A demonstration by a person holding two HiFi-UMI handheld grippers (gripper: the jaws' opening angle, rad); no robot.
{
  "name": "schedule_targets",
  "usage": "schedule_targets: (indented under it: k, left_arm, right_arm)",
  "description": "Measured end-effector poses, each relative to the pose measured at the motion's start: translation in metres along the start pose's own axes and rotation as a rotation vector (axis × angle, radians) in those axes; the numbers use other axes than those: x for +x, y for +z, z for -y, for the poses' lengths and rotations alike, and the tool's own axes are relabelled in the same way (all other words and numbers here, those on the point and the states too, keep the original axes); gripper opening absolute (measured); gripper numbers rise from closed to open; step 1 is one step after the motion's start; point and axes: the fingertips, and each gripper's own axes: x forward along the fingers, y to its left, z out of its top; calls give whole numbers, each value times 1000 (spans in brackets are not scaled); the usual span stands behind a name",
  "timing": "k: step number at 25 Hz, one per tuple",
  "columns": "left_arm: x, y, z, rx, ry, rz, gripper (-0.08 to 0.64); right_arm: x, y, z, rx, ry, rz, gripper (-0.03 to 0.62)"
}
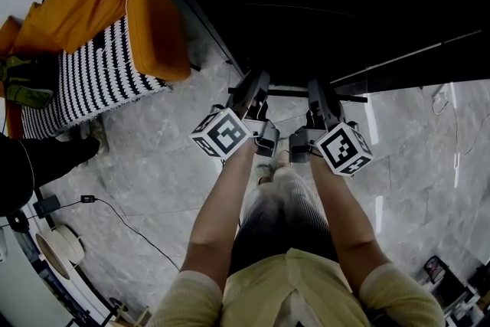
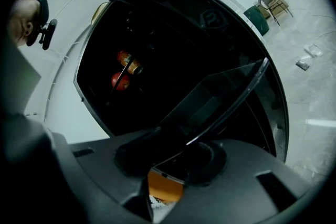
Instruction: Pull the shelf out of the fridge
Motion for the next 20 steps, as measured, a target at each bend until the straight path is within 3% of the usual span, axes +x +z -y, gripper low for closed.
schedule_targets:
  k: [10,20]
  left_arm:
    - [-30,-4,10,-21,-9,8,92]
    - [-47,3,36,-6,-45,0,92]
  right_arm:
    - [-26,-5,-17,-42,18,-8,127]
    - [-50,3,-38,-26,16,17,127]
